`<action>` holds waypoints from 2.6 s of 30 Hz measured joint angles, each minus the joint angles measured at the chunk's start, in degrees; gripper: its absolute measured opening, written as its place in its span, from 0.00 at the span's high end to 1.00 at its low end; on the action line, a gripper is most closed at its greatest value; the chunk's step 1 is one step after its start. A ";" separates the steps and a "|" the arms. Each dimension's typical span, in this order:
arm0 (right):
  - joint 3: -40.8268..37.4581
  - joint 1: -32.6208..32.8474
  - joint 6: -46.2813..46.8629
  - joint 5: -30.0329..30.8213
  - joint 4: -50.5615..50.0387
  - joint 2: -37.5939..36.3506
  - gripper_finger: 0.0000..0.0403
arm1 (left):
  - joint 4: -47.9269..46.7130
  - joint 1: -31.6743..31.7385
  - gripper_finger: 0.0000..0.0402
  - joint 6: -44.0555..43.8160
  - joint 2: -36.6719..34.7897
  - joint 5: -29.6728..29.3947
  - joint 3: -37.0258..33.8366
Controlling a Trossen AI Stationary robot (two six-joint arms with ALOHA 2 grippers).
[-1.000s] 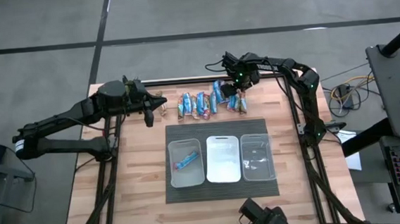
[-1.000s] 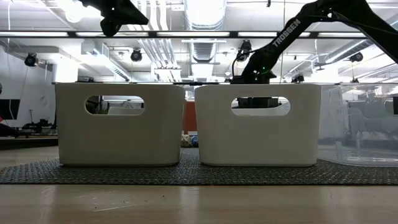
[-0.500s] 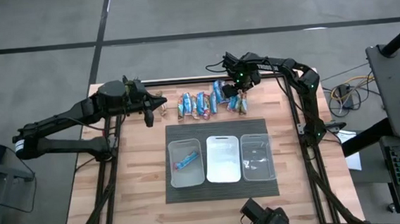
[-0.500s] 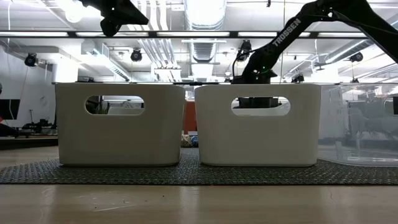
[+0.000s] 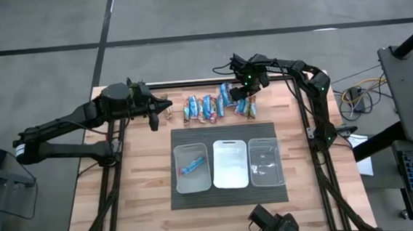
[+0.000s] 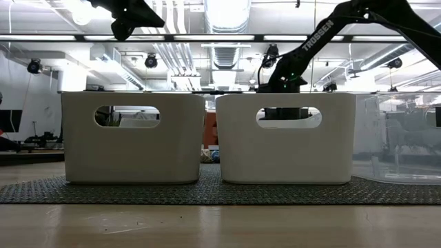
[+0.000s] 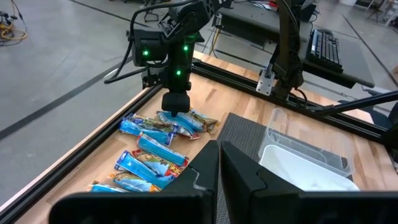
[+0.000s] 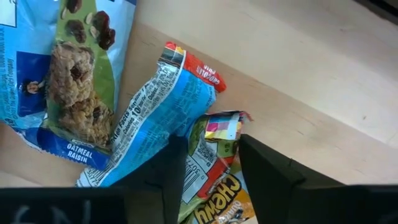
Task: Pick and place Granola Bars by type
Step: Put the red granola bar into the gray bin
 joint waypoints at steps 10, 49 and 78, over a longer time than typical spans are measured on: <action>0.00 -0.38 -1.31 0.61 0.49 -1.53 0.64 | 0.00 -0.01 1.00 -0.12 0.00 0.02 0.00; -3.93 -1.25 0.35 1.05 1.99 -1.55 0.60 | 0.00 0.00 1.00 -1.80 0.00 0.02 -0.01; -4.07 -1.37 0.00 0.82 2.03 -2.40 0.92 | -0.01 -0.01 1.00 -1.76 0.00 0.02 -0.01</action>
